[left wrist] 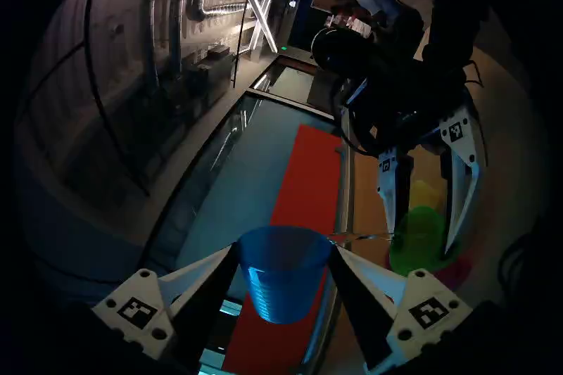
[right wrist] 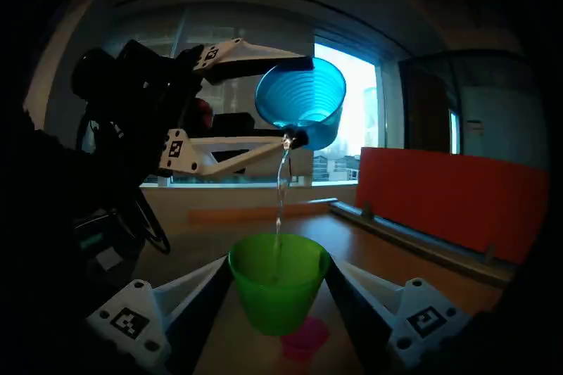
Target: Pour water
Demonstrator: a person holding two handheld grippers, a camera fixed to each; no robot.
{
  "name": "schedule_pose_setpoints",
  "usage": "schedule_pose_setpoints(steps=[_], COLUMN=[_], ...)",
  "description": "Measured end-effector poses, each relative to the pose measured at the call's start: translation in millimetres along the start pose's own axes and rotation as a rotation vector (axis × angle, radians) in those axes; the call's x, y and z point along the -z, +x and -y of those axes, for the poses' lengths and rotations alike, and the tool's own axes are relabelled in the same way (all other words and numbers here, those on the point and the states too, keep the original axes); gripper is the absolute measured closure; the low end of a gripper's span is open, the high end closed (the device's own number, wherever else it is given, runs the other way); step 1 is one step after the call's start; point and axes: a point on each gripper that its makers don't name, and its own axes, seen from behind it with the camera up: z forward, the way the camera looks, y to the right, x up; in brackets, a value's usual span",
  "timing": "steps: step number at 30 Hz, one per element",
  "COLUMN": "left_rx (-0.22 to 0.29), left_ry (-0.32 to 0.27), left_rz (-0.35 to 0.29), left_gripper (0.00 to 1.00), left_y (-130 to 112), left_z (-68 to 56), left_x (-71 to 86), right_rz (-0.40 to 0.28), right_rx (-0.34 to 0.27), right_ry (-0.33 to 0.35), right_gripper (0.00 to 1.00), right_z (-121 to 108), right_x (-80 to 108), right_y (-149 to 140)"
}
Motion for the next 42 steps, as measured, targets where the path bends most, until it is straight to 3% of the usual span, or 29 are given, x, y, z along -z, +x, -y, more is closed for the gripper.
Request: schedule_pose_setpoints(steps=[9, 42], left_rx=[-0.032, -0.147], left_ry=[-0.004, -0.012], left_rz=[-0.003, 0.002], left_gripper=[0.11, 0.11], left_y=[4.6, 6.2], left_z=[4.1, -1.6], left_x=[1.2, 0.5], right_rz=[-0.005, -0.007], right_rx=[0.002, 0.006], right_ry=[-0.001, -0.01], right_gripper=[0.09, 0.09], right_z=[0.7, -2.0], right_x=[0.4, 1.1], right_y=[2.6, 4.2])
